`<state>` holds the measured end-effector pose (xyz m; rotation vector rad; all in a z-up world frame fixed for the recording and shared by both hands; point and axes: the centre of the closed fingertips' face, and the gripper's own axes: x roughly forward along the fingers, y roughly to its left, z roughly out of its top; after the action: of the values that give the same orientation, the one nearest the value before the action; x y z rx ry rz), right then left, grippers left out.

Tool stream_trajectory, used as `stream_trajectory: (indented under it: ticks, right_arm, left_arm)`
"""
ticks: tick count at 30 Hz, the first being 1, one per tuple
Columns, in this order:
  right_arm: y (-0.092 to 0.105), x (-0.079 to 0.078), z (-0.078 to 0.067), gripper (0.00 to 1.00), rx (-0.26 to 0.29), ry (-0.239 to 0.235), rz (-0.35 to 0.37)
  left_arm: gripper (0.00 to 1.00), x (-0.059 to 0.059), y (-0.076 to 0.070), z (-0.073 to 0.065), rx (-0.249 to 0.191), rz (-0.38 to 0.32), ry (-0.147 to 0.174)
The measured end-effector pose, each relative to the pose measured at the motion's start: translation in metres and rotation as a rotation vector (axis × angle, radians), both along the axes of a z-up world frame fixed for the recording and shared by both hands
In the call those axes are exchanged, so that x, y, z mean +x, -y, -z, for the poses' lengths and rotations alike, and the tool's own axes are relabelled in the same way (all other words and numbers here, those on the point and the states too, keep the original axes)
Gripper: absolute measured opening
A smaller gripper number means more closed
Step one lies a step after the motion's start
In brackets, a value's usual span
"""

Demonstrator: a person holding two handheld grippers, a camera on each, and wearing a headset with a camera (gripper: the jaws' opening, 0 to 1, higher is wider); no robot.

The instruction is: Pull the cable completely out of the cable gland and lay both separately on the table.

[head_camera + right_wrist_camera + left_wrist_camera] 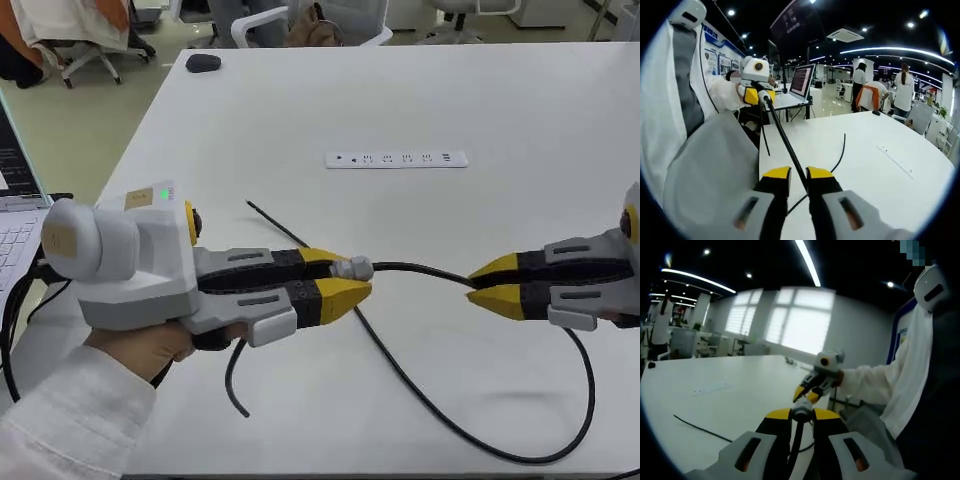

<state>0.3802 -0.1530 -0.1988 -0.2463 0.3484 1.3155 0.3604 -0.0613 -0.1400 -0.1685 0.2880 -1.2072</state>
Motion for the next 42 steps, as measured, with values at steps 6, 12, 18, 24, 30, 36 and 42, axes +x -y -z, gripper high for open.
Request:
stream_trajectory:
  ticks: [6,12,18,24,30,36,42]
  right_arm:
    - [-0.017,-0.007,-0.021,0.19,0.038,0.044,-0.038]
    - [-0.046,-0.017,-0.054,0.20,0.099,0.109,-0.121]
    - [-0.071,-0.028,-0.071,0.19,0.122,0.156,-0.216]
    - [-0.079,-0.034,-0.064,0.17,0.088,0.160,-0.265]
    - [-0.079,-0.035,-0.061,0.10,0.078,0.155,-0.282]
    - [-0.078,-0.033,-0.057,0.06,0.062,0.159,-0.283]
    - [-0.078,-0.033,-0.055,0.05,0.051,0.165,-0.292]
  left_arm:
    - [0.17,-0.002,0.004,0.000,0.001,0.016,0.001]
    - [0.17,-0.004,0.007,0.001,0.003,0.027,-0.001]
    - [0.17,-0.005,0.009,0.001,0.002,0.032,0.000]
    - [0.17,-0.006,0.010,0.000,-0.001,0.039,0.001]
    - [0.17,-0.007,0.012,0.001,-0.005,0.046,0.001]
    - [0.17,-0.007,0.014,0.001,-0.005,0.053,0.004]
    - [0.17,-0.006,0.014,0.000,-0.007,0.052,0.004]
